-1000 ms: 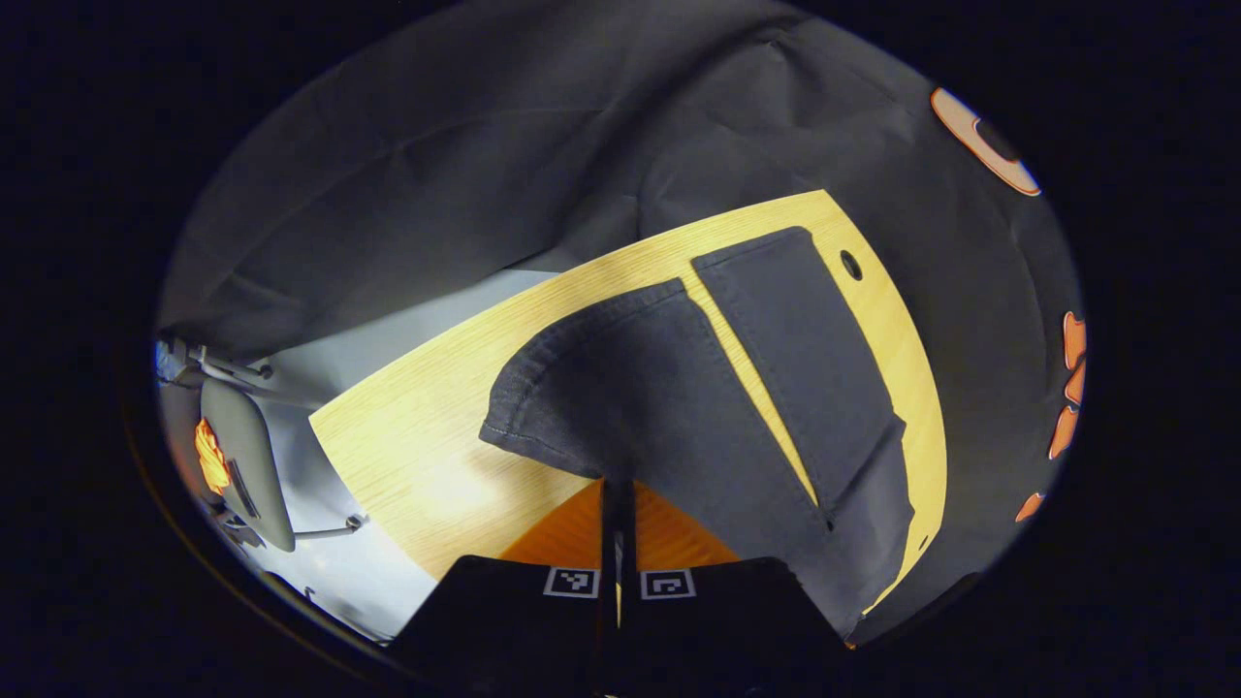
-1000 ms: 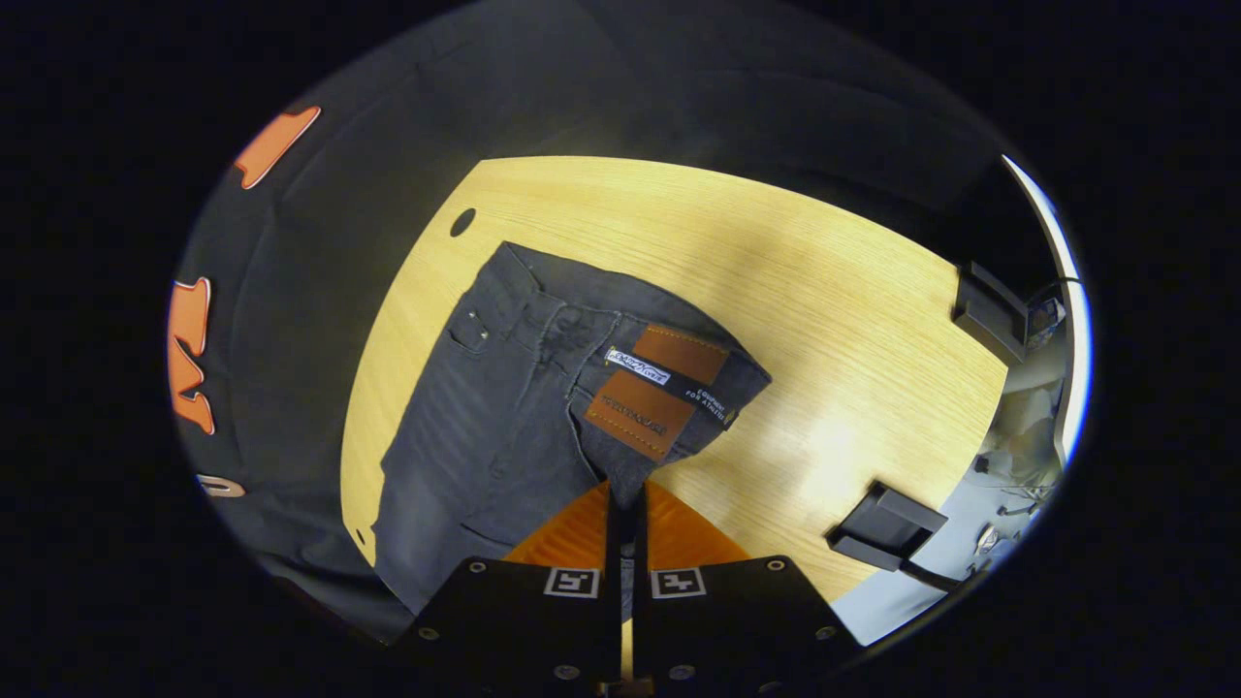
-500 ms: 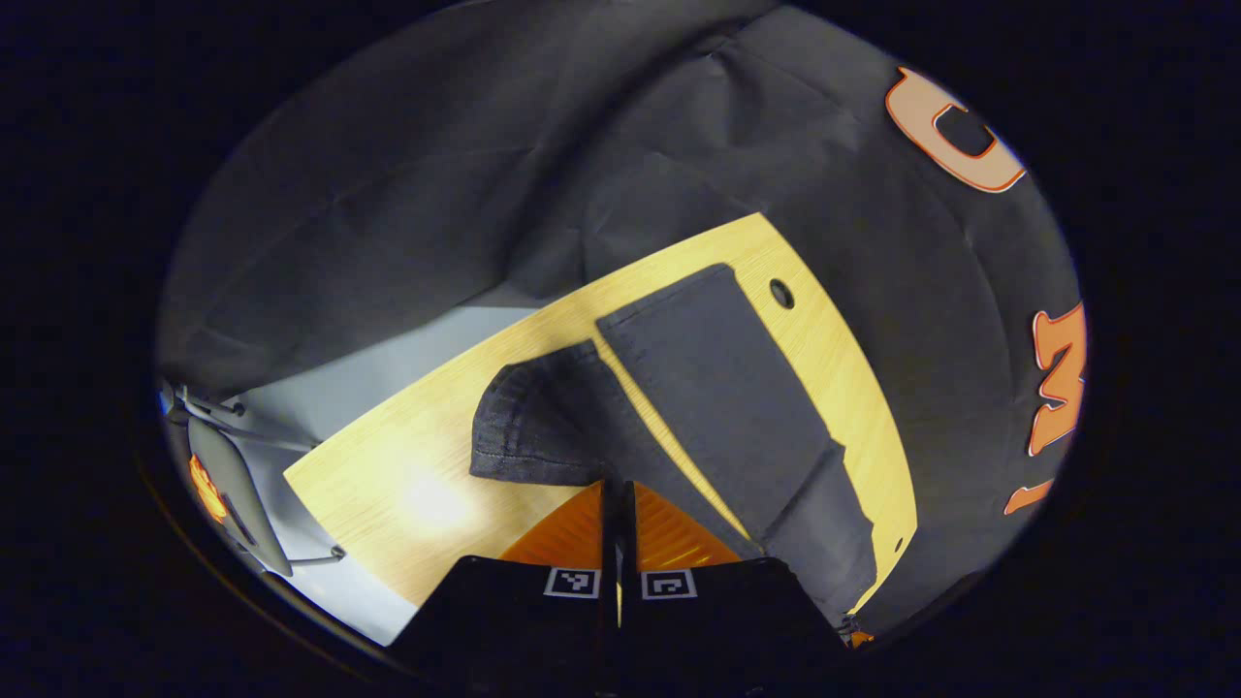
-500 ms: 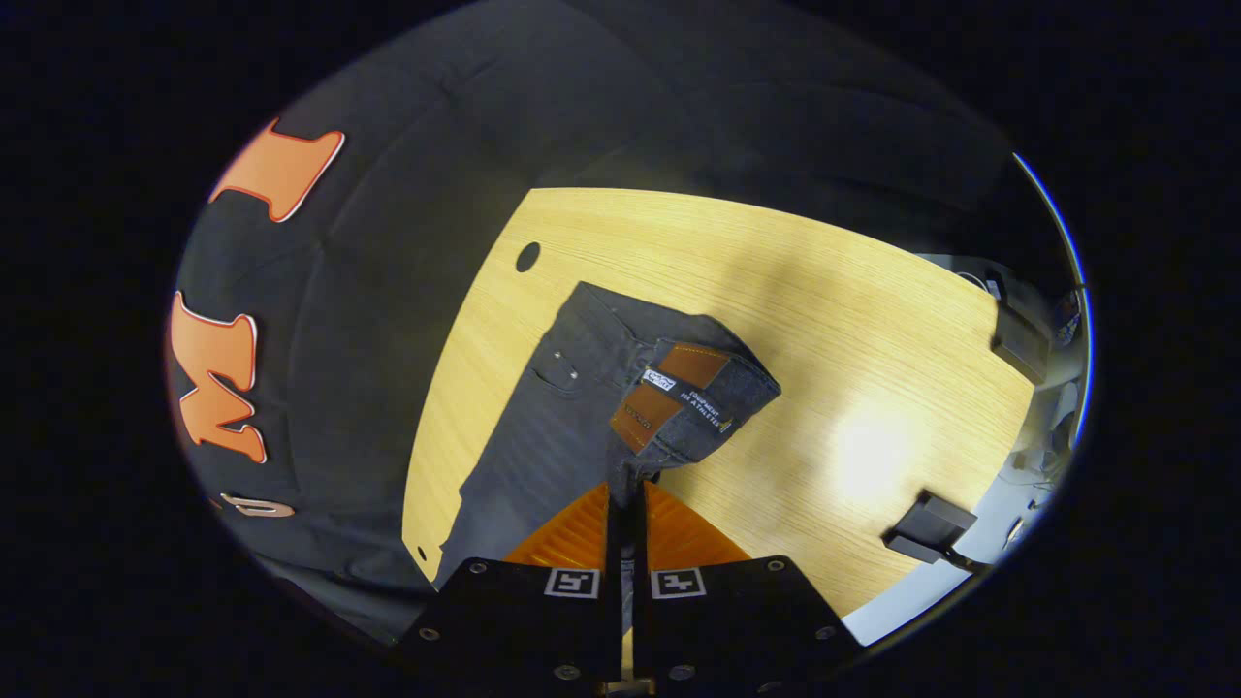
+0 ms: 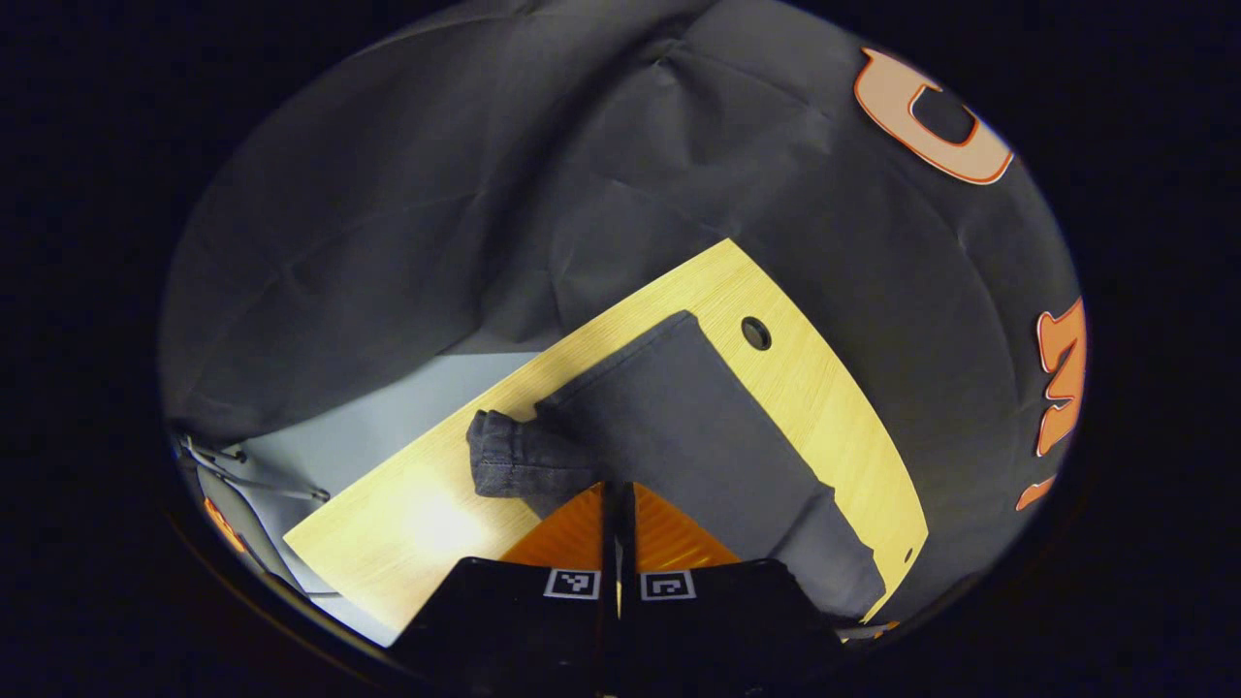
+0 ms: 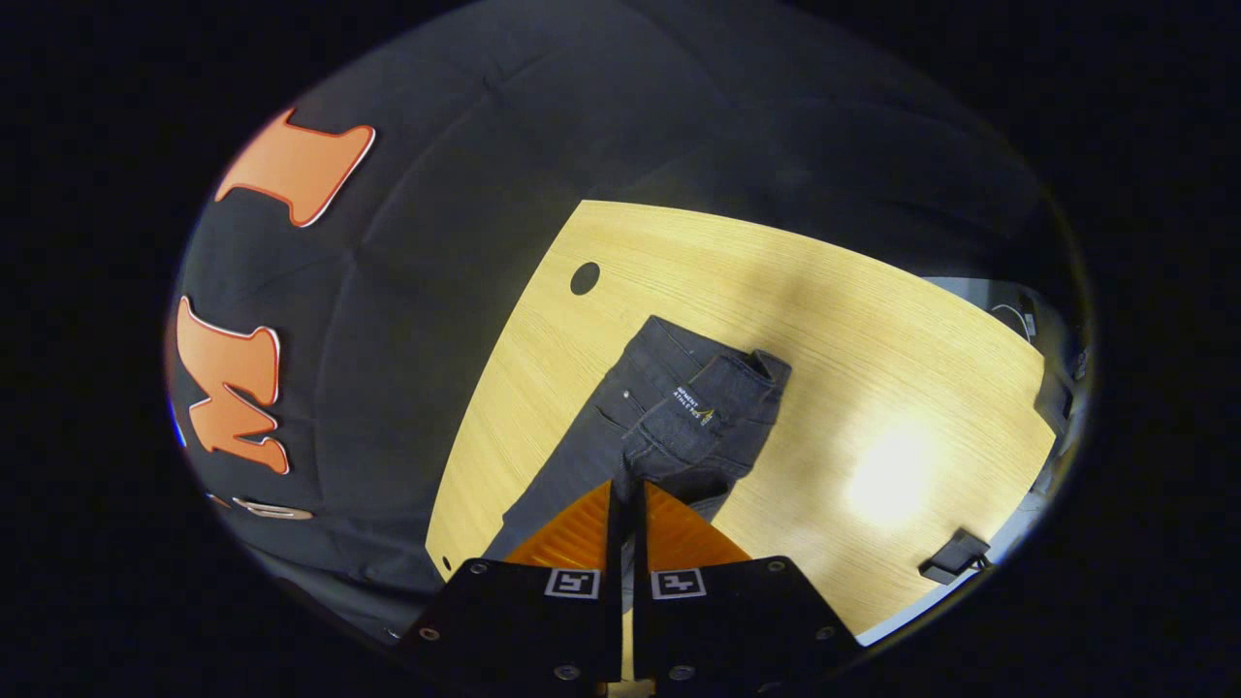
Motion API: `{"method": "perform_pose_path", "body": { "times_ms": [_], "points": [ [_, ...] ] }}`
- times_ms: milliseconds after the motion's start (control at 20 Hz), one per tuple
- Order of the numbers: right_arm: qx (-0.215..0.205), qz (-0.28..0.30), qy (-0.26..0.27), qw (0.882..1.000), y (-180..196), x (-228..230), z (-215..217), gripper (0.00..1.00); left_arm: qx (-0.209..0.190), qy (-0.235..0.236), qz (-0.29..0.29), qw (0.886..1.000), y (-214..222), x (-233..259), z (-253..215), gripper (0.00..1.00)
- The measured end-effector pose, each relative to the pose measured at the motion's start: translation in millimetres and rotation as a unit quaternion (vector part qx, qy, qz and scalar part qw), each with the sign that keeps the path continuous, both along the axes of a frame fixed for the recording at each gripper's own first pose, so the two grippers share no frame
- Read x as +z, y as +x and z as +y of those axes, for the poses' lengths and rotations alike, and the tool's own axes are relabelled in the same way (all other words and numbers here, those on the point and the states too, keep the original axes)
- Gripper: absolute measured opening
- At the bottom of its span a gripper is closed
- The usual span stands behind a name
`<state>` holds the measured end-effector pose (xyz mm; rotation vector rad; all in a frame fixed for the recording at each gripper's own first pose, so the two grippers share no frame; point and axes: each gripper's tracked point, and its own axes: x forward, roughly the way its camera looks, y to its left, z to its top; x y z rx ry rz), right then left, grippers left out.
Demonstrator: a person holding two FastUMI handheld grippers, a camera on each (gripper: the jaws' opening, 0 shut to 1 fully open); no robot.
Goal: Grasp the waist and the cuffs of the jeans and fold them to make the two legs overlap; first hold the waist and fold one-third of the jeans toward the cuffs, then hold the cuffs and fold the remaining one-third in the same direction to finish folding.
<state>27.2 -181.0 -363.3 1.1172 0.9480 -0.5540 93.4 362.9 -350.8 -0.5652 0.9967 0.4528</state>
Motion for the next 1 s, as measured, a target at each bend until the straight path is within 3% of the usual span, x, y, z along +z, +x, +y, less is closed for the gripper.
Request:
{"method": "perform_pose_path", "body": {
  "times_ms": [250, 650, 800, 900, 1000],
  "points": [
    [0.000, 0.000, 0.007, 1.000, 32.3, -20.7, -8.4, 0.05, -0.034, 0.044, 0.001, 0.998, 52.6, -4.5, -3.3, 0.01],
    [-0.001, 0.023, 0.024, 0.999, 68.6, -61.0, -14.0, 0.05, -0.062, 0.088, 0.009, 0.994, 100.2, -2.0, -2.8, 0.01],
    [-0.032, 0.035, 0.044, 0.998, 78.1, -65.0, -13.4, 0.05, -0.075, 0.082, -0.009, 0.994, 122.5, -2.3, -14.7, 0.01],
    [-0.035, 0.033, 0.040, 0.998, 78.8, -64.2, -15.3, 0.09, -0.091, 0.084, -0.024, 0.992, 128.4, 3.9, -25.4, 0.12],
    [-0.031, 0.022, 0.030, 0.999, 77.6, -55.9, -18.8, 0.16, -0.099, 0.075, -0.033, 0.992, 129.2, 11.6, -35.4, 0.52]
  ]
}}
